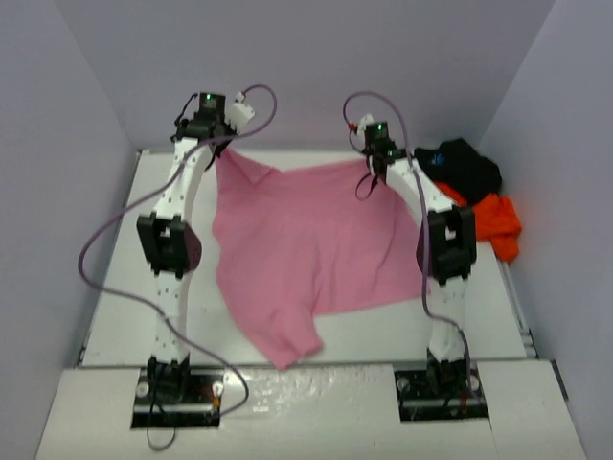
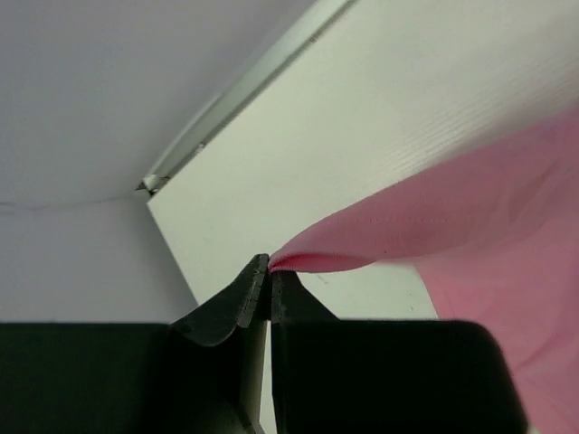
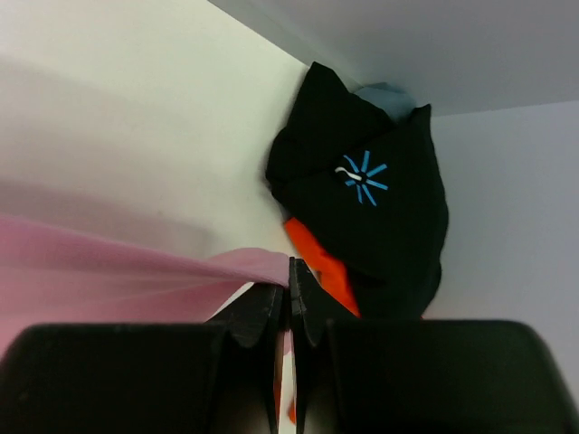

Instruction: Fold and stack the t-shirts

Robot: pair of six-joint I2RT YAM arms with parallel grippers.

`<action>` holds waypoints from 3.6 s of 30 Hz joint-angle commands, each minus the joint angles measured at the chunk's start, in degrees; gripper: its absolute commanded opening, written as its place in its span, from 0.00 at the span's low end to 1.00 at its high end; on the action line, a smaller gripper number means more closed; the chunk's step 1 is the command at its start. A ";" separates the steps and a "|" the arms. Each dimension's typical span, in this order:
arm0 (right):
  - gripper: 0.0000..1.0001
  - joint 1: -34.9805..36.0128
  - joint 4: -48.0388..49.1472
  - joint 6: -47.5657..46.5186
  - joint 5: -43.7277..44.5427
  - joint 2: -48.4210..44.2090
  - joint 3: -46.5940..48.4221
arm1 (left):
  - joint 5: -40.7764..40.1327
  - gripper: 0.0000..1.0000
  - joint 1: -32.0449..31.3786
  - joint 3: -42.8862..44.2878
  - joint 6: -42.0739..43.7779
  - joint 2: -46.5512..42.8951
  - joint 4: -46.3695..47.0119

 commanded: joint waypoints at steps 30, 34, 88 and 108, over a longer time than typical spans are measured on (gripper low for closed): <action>0.00 -3.29 10.63 -5.00 0.53 -6.28 -17.89 | 1.67 0.00 -0.91 -15.13 -2.14 -12.07 2.73; 0.00 -4.37 11.73 -7.28 1.81 -8.49 -14.75 | 0.80 0.00 -0.91 -16.54 -2.01 -13.92 2.69; 0.00 -6.49 -17.19 -7.70 -7.10 -4.35 -2.16 | 9.47 0.04 -3.06 -1.09 -1.87 -10.17 -6.56; 0.00 -5.33 -15.57 -0.01 -8.47 9.04 6.70 | 17.20 0.00 -3.81 12.82 -5.53 7.32 -4.79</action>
